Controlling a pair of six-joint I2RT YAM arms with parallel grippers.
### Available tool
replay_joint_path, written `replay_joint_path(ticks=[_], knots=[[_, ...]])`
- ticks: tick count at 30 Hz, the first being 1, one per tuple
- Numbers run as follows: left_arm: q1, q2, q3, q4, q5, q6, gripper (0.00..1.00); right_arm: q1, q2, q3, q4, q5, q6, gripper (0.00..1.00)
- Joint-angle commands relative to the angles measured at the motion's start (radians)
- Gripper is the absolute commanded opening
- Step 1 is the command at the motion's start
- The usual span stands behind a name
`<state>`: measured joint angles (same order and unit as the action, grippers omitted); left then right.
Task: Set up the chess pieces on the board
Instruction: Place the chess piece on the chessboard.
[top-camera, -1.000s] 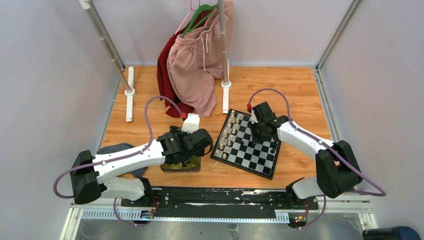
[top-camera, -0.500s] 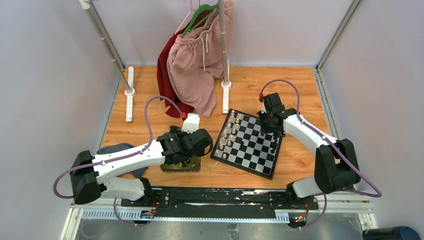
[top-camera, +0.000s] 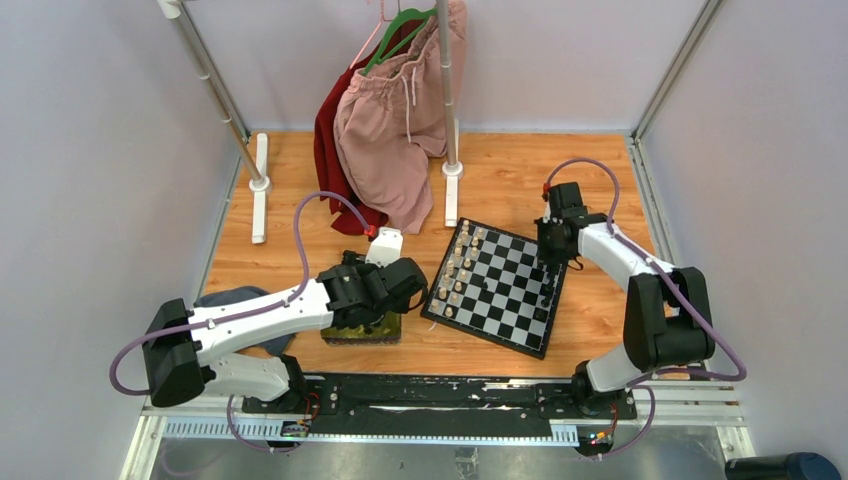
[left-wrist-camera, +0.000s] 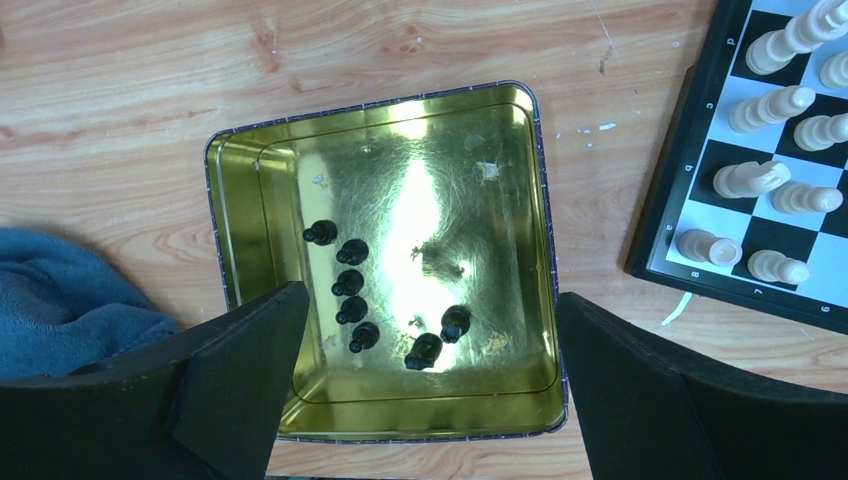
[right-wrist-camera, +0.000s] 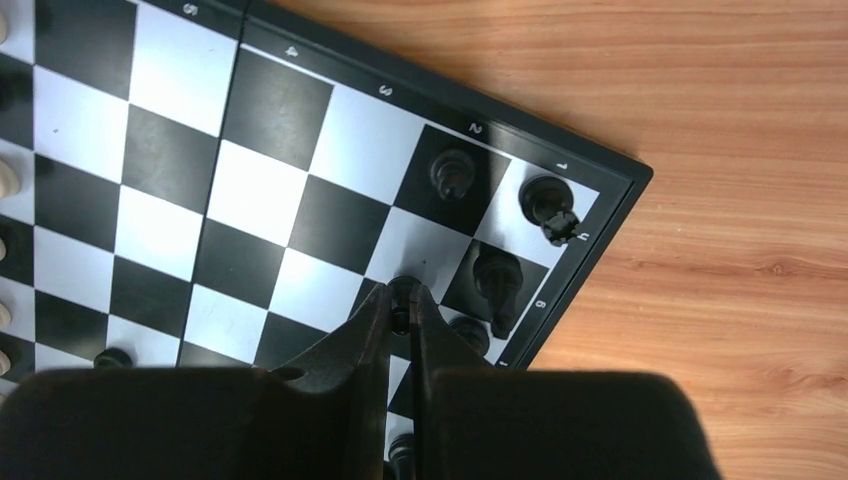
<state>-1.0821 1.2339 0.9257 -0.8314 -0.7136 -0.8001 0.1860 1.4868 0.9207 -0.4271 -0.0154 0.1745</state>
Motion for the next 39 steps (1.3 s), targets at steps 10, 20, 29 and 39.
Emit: replay_joint_path(ticks=[10,20,29,39], knots=[[0.007,0.030,0.041,0.018,-0.012,0.024,1.00,-0.055,0.073,0.054,0.030,-0.030,0.023,0.02],[0.009,0.049,0.056,0.021,-0.010,0.036,1.00,-0.062,0.096,0.054,0.037,-0.043,0.023,0.03],[0.009,0.046,0.052,0.021,-0.005,0.035,1.00,-0.063,0.063,0.041,0.016,-0.034,0.025,0.10],[0.010,0.013,0.025,0.021,-0.004,0.026,1.00,-0.062,0.038,0.035,-0.005,-0.028,0.028,0.03]])
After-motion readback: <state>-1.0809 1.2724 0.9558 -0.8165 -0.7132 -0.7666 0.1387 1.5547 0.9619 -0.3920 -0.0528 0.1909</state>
